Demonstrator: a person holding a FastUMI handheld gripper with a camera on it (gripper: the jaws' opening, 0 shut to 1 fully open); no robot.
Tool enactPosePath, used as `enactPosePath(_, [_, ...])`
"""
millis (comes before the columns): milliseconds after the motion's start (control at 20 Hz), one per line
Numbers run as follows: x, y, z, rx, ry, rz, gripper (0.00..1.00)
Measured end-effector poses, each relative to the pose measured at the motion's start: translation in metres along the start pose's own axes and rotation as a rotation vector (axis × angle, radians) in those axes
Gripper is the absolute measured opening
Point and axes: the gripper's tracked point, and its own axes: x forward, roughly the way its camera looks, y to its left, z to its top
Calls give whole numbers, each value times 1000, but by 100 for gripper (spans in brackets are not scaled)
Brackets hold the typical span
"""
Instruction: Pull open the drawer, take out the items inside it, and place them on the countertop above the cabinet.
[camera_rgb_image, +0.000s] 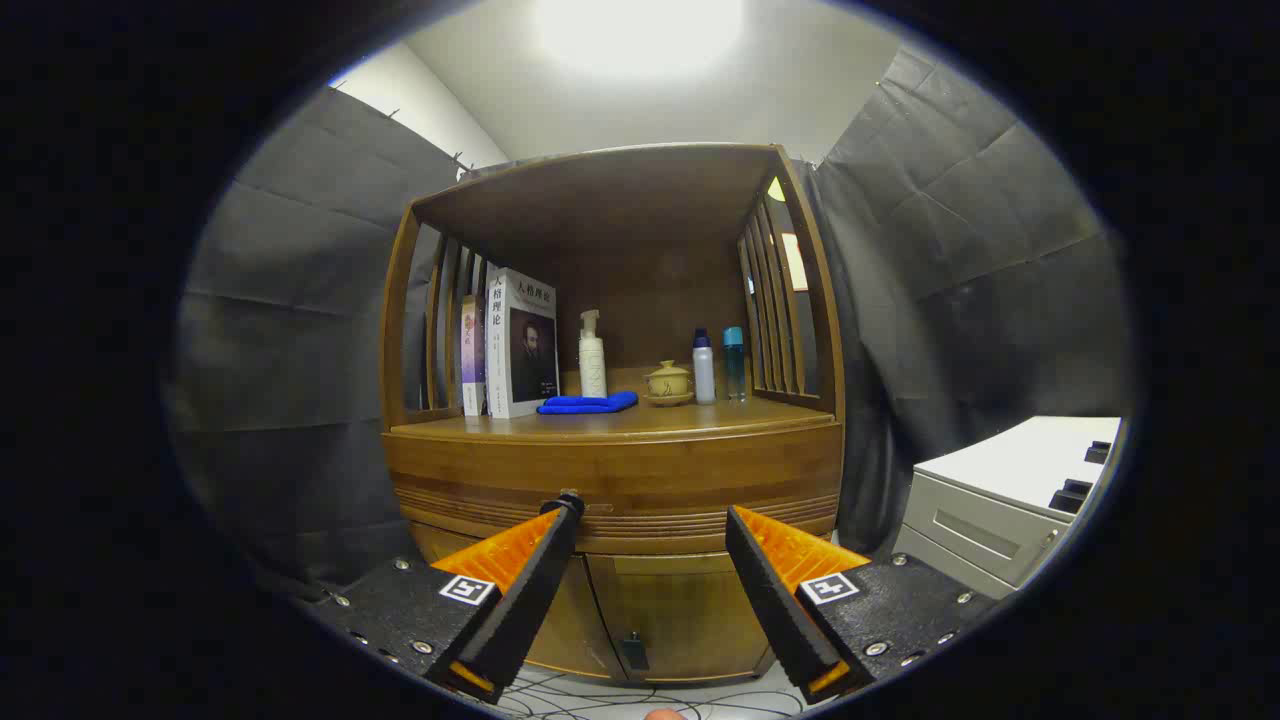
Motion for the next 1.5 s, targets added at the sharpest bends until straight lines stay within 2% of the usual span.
enactPosePath(950, [0, 4, -6, 5, 23, 36, 95])
enactPosePath(1500, [51, 63, -8, -8, 0, 140, 95])
